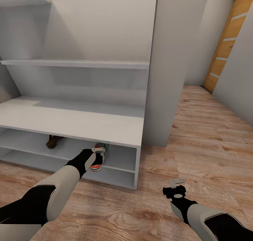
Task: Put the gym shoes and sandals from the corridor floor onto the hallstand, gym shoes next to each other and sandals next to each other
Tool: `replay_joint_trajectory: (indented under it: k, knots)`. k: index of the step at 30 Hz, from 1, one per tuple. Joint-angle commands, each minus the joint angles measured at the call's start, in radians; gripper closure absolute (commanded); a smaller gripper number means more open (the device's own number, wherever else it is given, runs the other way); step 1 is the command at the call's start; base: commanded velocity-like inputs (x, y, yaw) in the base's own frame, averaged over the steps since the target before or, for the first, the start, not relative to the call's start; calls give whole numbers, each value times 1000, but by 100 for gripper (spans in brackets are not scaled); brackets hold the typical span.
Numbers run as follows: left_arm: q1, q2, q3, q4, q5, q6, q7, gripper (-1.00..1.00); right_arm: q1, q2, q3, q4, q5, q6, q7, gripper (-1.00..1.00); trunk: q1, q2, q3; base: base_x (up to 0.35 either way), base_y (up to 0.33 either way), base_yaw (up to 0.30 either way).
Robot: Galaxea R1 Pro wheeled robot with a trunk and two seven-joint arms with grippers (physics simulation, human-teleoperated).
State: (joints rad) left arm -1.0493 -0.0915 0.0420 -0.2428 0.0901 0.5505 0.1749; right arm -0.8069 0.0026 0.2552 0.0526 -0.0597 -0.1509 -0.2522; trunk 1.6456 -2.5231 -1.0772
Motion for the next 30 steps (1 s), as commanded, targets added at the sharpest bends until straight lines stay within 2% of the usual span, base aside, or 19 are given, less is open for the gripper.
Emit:
replay_joint_trajectory:
  k: [1,22,30]
  knots:
    - [0,-1,4,-2,10,4,8,100,-2,0,7,4,-6,-7,-1,-100,0,0,-1,21,0,0]
    - [-1,-1,4,0,10,3,6,100,-2,0,7,4,-6,-7,-1,-100,0,0,-1,33,0,0]
    - [0,0,4,1,9,3,-39,100,-2,1,8,4,-6,-7,-1,-100,0,0,-1,14,0,0]
